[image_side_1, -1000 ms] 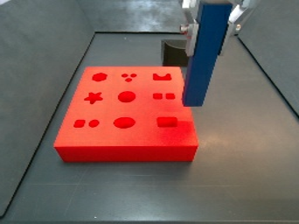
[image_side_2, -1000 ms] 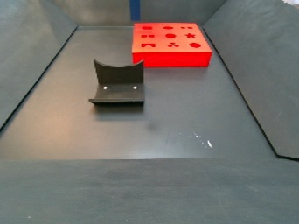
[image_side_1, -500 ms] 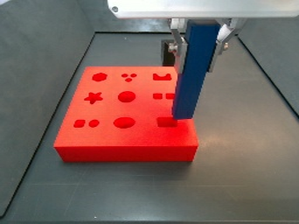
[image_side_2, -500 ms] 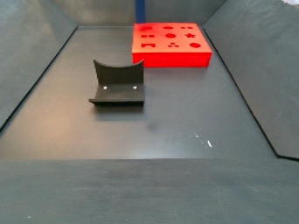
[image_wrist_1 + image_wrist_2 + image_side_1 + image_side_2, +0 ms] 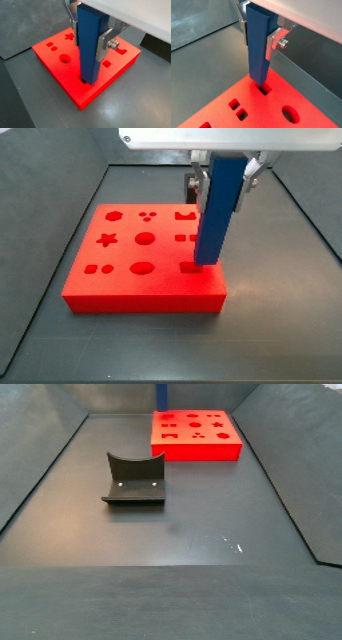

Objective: Insert the rectangle object.

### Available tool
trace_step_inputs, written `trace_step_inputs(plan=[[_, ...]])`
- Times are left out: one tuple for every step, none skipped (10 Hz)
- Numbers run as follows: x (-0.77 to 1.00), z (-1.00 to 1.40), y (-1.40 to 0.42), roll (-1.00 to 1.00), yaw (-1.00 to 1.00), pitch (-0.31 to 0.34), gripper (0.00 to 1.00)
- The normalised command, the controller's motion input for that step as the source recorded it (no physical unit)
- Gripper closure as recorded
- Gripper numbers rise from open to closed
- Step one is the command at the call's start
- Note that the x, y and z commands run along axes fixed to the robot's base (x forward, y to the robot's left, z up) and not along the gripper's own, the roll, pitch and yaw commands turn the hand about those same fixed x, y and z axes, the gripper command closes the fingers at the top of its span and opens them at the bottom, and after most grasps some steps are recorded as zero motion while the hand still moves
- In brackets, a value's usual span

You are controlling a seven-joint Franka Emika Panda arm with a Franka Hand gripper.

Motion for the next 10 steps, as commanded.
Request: trace_step_inputs(plan=[[-0.09,-0.44,0.00,0.02,0.00,-0.051,1.00],[-0.08,-0.43,0.00,0.02,0.00,-0.054,1.00],[-0.07,-0.36,-0.01,0.02,0.00,-0.050,1.00],[-0.07,-0.27,-0.02,0.00,0.00,-0.047,1.00],[-0.08,-0.20,0.00,0.00,0.00,-0.029,1.00],[-0.19,-0.09,0.00,0.00,-0.08,0.000,1.00],[-0.39,0.00,0.00,0.01,-0.26,0.000,1.00],[-0.31,0.00,0.00,0.00,-0.25,0.000,1.00],[-0.04,0.00,0.00,0.00,-0.01,0.000,1.00],[0.00,-0.07,0.00,-0.06,0.00,0.000,1.00]])
